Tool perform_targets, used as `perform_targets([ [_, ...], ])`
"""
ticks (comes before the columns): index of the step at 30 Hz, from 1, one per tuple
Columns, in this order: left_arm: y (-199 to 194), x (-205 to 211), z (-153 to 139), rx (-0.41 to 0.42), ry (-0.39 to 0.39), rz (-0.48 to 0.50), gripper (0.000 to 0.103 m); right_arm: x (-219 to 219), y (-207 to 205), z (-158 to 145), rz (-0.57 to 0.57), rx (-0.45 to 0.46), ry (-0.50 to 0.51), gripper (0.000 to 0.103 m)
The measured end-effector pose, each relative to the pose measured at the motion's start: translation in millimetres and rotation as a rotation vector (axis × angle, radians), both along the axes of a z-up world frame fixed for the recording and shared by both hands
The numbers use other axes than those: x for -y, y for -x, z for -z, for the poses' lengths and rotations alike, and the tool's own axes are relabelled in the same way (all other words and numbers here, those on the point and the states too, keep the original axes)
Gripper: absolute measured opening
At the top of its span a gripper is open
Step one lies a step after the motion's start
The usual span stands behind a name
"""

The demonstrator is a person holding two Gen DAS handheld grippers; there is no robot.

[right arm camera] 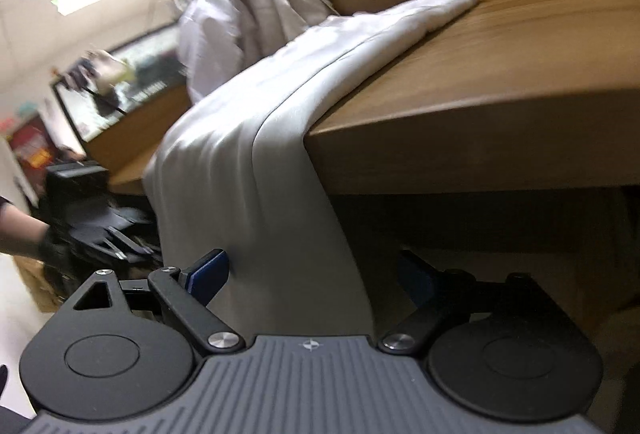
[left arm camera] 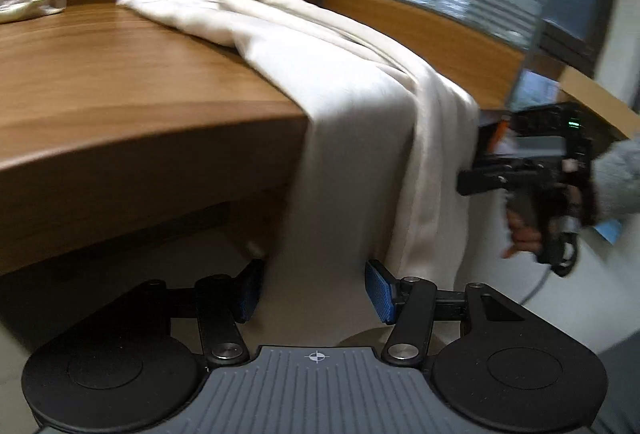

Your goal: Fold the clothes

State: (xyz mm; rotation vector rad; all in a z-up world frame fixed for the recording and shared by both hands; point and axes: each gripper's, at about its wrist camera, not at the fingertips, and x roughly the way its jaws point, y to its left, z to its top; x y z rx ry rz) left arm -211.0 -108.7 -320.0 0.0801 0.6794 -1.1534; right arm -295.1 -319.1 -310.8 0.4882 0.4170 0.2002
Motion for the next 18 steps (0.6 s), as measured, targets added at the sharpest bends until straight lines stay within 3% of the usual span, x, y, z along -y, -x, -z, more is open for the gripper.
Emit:
perform_targets([
  [2,-3.7,4.3,3.5,-0.012,0.017,0.060,0.061,1.9,-5.4,10.3,-0.052,0.020,-0.029,0.094],
  [5,-3.2,6.4,2.7,-0.095,0.012,0.115,0.061,3.5,-13.0,27.4,-0.130,0.009,-0.076,0.090],
  [9,-2.6,9.2,1.5,-0.206,0.004,0.189,0.053,4.4,-15.7,39.2,-0.205,-0.079,-0.148,0.037],
  [10,-2.4,10.0,1.2,-0.234,0.002,0.207,0.052,4.6,-14.5,37.1,-0.210,-0.100,-0.173,0.030],
  [11,-2.3,10.7,0.9,-0.261,0.000,0.225,0.038,4.2,-12.8,33.9,-0.218,-0.119,-0.197,0.027],
  [12,-2.1,11.4,0.6,-0.289,-0.001,0.244,0.018,3.9,-11.1,30.7,-0.225,-0.139,-0.221,0.020],
  [13,-0.6,10.7,-1.5,-0.319,-0.001,0.254,0.014,2.8,-8.8,25.7,-0.236,-0.154,-0.240,0.015],
  [18,18.0,11.5,-38.5,-0.394,-0.007,0.260,0.009,-3.2,2.9,-9.8,-0.276,-0.228,-0.339,0.011],
])
